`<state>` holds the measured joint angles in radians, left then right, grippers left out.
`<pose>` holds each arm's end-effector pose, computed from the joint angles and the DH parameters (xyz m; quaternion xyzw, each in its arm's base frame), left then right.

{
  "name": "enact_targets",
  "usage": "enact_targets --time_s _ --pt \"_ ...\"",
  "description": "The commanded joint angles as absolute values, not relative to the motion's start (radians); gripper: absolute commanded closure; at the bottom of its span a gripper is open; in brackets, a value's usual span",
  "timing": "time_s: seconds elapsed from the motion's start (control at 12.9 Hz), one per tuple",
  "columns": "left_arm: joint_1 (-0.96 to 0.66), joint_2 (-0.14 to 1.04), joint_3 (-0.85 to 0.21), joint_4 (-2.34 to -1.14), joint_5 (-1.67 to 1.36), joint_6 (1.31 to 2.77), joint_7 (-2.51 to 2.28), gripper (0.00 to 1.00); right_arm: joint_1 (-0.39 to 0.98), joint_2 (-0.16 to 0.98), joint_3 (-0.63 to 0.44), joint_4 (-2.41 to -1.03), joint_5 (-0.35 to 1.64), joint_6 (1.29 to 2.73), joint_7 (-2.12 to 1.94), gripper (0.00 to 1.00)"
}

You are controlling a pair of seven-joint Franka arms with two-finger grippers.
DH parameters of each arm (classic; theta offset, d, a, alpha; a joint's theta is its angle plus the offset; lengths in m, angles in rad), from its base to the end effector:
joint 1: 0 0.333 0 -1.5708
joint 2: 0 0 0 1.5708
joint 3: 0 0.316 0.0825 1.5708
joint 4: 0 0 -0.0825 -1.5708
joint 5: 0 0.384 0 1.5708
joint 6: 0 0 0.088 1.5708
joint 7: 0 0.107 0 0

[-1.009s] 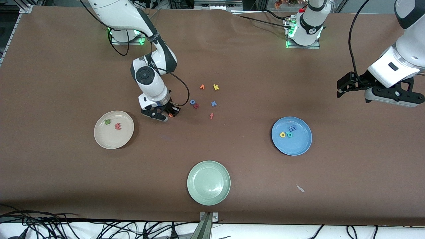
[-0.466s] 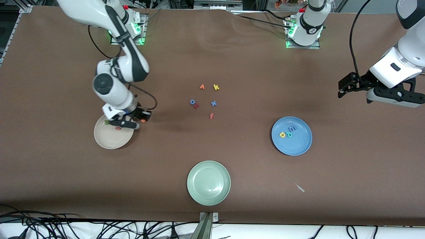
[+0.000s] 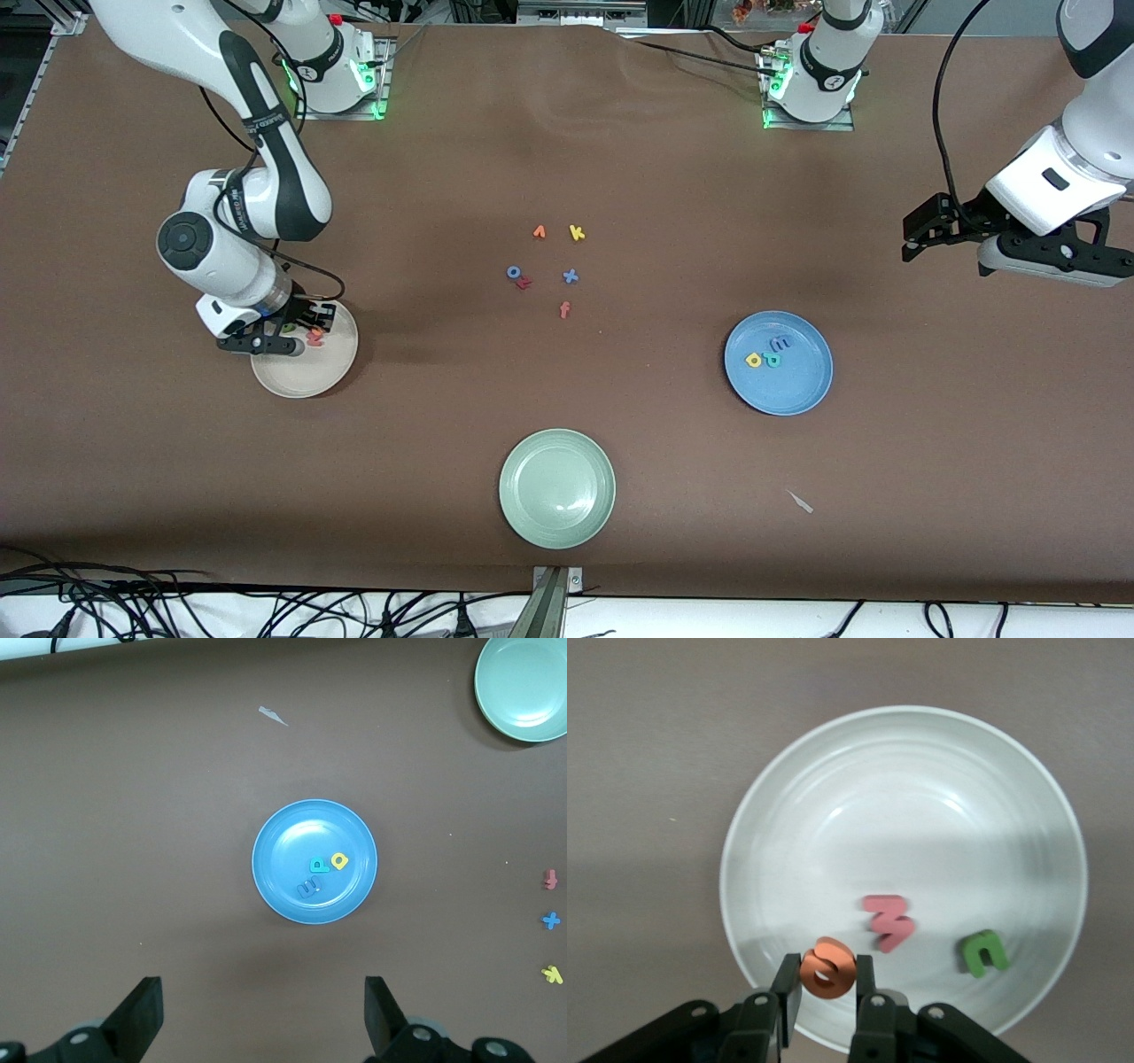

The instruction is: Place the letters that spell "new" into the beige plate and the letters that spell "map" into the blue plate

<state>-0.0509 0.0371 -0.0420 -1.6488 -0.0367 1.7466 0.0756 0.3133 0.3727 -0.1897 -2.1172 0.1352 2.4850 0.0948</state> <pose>0.5767 -0.0566 0.5822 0.9960 -0.0814 0.0302 0.0192 0.5740 0.0716 0.2383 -0.9994 0.0327 -0.0016 0.0072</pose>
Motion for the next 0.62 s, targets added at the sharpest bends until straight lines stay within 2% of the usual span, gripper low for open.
enact_targets --time_s 0.0,0.08,0.16,0.23,0.54 --pt "-0.043 0.051 -0.043 -1.617 -0.063 1.723 0.078 0.00 0.319 0.342 -0.183 -2.109 0.147 2.453 0.138 0.44" --pt "-0.043 0.051 -0.043 -1.617 -0.063 1.723 0.078 0.00 0.321 0.333 -0.180 -2.089 0.149 2.419 0.167 0.21" --pt "-0.043 0.051 -0.043 -1.617 -0.063 1.723 0.078 0.00 0.321 0.328 -0.167 -2.056 0.147 2.370 0.196 0.06" --pt "-0.043 0.051 -0.043 -1.617 -0.063 1.721 0.078 0.00 0.321 0.312 -0.164 -2.030 0.146 2.327 0.204 0.00" --pt "-0.043 0.051 -0.043 -1.617 -0.063 1.723 0.078 0.00 0.321 0.255 -0.164 -1.898 0.121 2.151 0.199 0.00"
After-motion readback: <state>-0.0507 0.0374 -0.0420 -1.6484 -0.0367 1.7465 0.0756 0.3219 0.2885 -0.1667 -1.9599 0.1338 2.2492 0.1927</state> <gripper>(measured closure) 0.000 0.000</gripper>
